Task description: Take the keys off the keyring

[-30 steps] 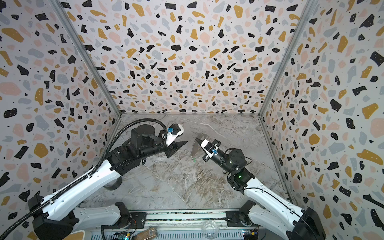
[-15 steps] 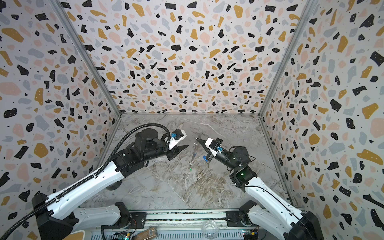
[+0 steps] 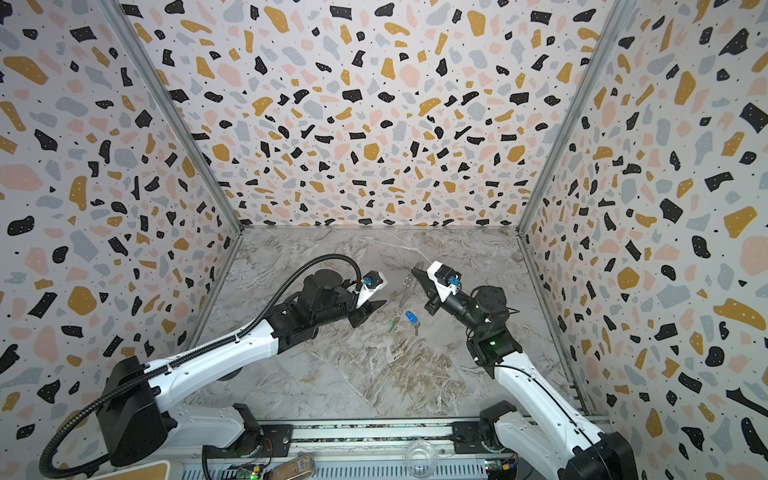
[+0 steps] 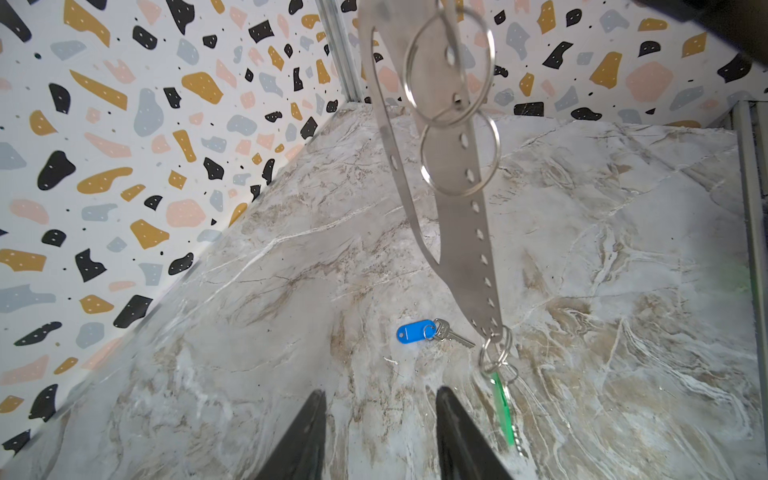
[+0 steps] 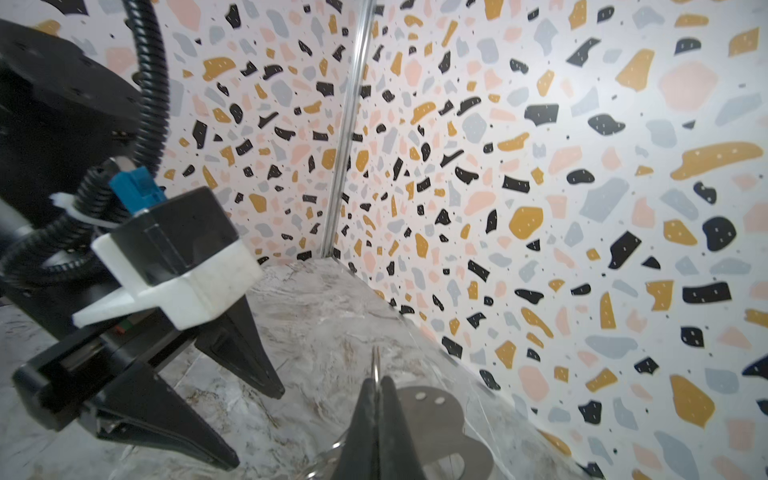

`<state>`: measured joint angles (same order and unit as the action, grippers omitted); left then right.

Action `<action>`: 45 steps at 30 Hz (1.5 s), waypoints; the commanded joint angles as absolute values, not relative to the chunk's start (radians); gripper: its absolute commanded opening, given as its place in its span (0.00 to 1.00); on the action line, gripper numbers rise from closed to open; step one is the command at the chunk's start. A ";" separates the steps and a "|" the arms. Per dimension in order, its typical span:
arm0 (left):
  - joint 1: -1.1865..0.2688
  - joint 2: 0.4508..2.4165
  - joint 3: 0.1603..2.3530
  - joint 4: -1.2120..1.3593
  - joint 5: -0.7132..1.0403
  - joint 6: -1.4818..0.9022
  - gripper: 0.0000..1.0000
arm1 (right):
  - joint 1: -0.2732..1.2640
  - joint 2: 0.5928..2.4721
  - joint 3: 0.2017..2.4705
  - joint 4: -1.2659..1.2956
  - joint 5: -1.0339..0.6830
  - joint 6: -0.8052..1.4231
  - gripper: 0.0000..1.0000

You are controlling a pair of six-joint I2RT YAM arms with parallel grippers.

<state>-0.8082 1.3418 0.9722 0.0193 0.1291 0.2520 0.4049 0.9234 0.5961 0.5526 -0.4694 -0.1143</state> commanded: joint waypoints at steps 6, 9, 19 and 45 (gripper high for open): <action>-0.811 1.372 0.908 0.165 0.056 0.199 0.45 | 0.293 0.842 0.557 0.286 -0.394 -0.137 0.00; -0.811 1.376 0.890 0.189 0.062 0.187 0.45 | 0.266 0.831 0.564 0.172 -0.366 -0.136 0.00; -0.810 1.356 0.847 0.226 0.060 0.154 0.45 | 0.255 0.779 0.568 -0.024 -0.243 -0.178 0.00; -0.810 1.331 0.774 0.245 0.037 0.094 0.46 | 0.096 1.206 0.700 0.014 -0.192 -0.248 0.00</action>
